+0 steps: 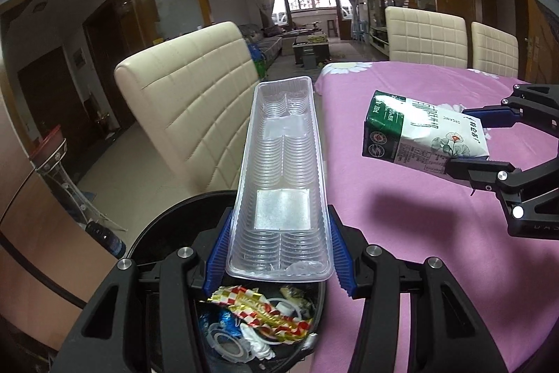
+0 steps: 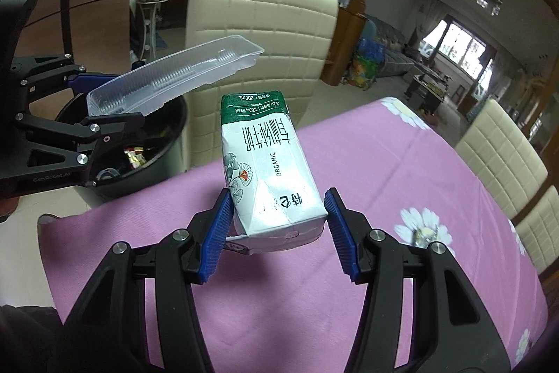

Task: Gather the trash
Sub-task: 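Carry the tray and carton over the black bin and open the left gripper, then lower the milk carton into the bin and open the right gripper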

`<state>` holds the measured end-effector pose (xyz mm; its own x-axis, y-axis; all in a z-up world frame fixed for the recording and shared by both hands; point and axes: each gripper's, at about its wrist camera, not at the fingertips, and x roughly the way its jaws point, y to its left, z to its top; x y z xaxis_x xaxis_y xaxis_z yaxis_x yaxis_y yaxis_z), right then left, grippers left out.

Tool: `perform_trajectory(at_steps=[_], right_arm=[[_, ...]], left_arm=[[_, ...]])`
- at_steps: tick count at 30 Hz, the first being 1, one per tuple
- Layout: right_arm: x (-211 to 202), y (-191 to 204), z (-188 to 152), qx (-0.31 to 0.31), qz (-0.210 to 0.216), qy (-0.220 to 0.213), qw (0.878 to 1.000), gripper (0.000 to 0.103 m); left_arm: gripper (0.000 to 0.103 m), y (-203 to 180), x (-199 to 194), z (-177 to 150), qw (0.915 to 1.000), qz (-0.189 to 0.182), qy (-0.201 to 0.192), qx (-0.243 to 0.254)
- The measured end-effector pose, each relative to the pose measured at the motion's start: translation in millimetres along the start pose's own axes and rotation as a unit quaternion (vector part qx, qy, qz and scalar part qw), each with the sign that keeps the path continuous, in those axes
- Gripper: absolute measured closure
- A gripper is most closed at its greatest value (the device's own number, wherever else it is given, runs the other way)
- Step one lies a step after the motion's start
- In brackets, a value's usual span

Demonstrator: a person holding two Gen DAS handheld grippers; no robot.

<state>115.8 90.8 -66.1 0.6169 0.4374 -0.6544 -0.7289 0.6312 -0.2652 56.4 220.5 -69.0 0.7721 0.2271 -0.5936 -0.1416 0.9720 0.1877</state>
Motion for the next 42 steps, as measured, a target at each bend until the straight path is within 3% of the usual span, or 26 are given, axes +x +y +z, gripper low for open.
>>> perform_trajectory(at_steps=[9, 17, 19, 20, 21, 30, 42], right_arm=[[3, 48, 23, -0.032, 0.029, -0.011, 0.999, 0.048], [5, 72, 29, -0.054, 0.035, -0.013, 0.998, 0.048], [6, 74, 30, -0.055, 0.036, -0.013, 0.998, 0.048], [8, 74, 32, -0.055, 0.037, -0.012, 0.998, 0.048], [8, 74, 32, -0.054, 0.037, -0.012, 0.998, 0.048], [11, 83, 32, -0.059, 0.046, -0.006, 0.997, 0.048], [13, 100, 39, -0.071, 0.057, -0.007, 0.996, 0.047]], left_arm=[[0.053, 41, -11, -27, 0.9988, 0.035, 0.018, -0.03], [0.05, 64, -6, -38, 0.9964, 0.042, 0.035, -0.064], [0.038, 73, -3, -39, 0.9947, 0.037, 0.044, -0.085], [0.023, 76, -2, -40, 0.9938, 0.037, 0.048, -0.094], [0.018, 79, -2, -40, 0.9931, 0.037, 0.044, -0.102], [0.018, 90, -6, -56, 0.9906, 0.053, 0.048, -0.117], [0.018, 88, -18, -61, 0.9924, 0.063, 0.041, -0.097]])
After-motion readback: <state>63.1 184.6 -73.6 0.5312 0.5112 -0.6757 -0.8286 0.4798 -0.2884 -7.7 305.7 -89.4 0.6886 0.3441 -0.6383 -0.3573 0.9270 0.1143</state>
